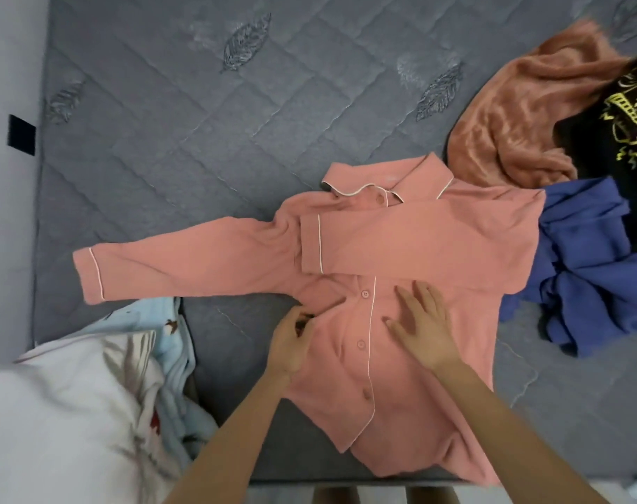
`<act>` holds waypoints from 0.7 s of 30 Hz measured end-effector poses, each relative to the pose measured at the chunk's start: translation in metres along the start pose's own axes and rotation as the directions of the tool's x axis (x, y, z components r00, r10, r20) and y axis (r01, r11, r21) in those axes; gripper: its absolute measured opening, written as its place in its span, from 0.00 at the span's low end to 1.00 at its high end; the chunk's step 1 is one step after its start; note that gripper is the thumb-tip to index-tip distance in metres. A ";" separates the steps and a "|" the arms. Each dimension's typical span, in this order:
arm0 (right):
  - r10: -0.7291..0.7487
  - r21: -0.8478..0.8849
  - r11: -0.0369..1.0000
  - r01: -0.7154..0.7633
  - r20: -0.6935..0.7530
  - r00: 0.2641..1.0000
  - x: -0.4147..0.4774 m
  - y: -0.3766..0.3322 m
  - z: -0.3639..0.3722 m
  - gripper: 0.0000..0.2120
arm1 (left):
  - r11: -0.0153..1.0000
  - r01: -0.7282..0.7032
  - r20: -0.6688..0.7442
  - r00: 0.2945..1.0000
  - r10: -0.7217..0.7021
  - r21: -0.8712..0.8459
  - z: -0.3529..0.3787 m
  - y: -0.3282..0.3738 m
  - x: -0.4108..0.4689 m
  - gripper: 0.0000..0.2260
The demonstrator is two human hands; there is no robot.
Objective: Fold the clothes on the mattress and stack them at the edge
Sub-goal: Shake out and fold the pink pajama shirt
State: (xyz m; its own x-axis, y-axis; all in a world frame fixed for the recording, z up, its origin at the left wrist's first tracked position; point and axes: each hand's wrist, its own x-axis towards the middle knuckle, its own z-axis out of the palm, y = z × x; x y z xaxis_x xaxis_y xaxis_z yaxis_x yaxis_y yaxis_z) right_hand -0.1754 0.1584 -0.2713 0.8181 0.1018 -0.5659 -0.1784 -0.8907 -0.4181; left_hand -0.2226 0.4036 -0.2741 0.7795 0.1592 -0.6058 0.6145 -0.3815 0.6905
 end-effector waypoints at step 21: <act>0.486 0.198 0.866 -0.459 -0.124 0.865 -0.184 0.119 0.071 0.30 | 0.859 0.004 -0.095 0.994 0.052 0.511 0.032 -0.104 -0.153 0.04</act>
State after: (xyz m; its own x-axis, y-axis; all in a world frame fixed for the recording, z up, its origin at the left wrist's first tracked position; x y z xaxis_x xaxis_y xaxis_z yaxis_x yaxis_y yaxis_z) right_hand -0.3858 0.0651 -0.2672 0.6888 -0.4003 -0.6044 -0.6379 -0.7308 -0.2430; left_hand -0.4096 0.3897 -0.2661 0.8183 0.2251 -0.5289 0.4694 -0.7928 0.3888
